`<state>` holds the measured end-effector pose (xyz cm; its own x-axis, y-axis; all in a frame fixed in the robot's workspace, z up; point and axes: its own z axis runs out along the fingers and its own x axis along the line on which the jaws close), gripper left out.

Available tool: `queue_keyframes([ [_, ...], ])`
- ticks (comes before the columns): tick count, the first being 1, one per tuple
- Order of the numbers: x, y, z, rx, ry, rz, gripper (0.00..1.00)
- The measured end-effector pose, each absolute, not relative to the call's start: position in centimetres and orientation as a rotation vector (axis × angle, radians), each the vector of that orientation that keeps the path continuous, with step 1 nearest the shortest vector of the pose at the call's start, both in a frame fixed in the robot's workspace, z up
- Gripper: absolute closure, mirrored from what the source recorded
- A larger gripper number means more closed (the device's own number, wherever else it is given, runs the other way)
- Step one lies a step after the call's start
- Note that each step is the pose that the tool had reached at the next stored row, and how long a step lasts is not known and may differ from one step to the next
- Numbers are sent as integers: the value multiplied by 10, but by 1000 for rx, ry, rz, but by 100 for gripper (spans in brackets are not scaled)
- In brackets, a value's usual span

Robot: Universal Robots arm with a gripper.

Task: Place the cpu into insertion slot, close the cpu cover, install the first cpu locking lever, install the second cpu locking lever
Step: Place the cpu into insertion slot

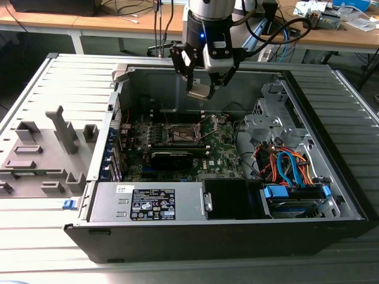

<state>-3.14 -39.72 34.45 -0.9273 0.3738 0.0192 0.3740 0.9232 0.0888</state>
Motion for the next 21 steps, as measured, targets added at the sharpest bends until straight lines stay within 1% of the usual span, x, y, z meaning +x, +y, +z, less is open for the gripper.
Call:
queue_keyframes([
  [21,-31,-397,344,-681,-3064,-142,45],
])
